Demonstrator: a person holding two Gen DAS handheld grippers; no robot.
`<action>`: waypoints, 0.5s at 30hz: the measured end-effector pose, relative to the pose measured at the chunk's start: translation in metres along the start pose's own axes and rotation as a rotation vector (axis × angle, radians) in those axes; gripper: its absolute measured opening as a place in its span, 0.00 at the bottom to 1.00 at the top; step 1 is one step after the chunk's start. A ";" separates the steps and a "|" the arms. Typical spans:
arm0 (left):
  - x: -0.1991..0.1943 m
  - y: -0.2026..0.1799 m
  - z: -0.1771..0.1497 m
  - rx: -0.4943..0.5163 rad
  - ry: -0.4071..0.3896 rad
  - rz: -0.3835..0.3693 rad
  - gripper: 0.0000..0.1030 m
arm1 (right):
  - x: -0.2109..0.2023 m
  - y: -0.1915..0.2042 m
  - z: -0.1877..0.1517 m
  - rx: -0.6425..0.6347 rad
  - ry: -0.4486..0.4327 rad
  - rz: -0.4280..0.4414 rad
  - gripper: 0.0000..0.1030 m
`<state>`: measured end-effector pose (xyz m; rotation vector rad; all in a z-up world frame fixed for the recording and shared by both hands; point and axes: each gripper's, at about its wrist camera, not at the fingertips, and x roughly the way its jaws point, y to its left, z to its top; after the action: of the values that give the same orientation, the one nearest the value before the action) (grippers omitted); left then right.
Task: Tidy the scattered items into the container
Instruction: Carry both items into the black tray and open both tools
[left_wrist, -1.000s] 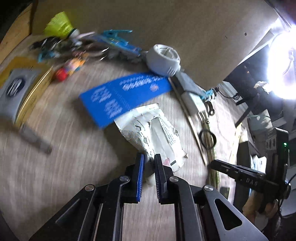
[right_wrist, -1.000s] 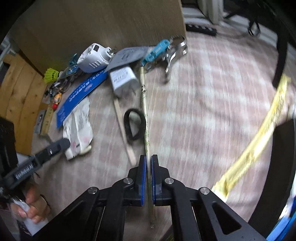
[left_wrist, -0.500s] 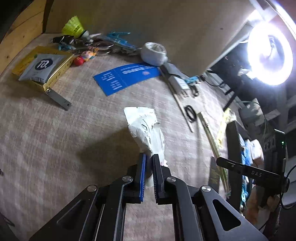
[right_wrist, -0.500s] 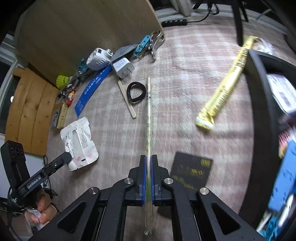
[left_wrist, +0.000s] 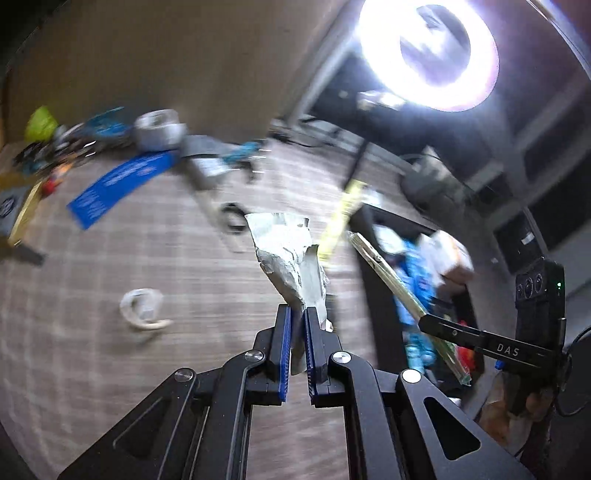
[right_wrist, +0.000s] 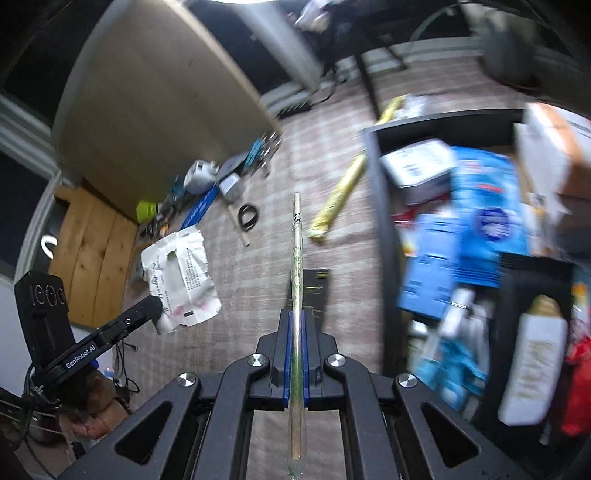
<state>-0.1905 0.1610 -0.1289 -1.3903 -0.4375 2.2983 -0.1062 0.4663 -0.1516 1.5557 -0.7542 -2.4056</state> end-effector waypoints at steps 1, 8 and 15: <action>0.005 -0.015 0.000 0.026 0.009 -0.020 0.07 | -0.007 -0.005 -0.001 0.008 -0.010 0.000 0.04; 0.035 -0.098 -0.007 0.144 0.065 -0.116 0.07 | -0.074 -0.065 -0.020 0.095 -0.117 -0.065 0.04; 0.074 -0.163 -0.023 0.231 0.141 -0.177 0.07 | -0.109 -0.125 -0.041 0.207 -0.173 -0.141 0.04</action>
<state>-0.1699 0.3402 -0.1192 -1.3317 -0.2319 2.0224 -0.0072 0.6049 -0.1400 1.5343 -0.9857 -2.6659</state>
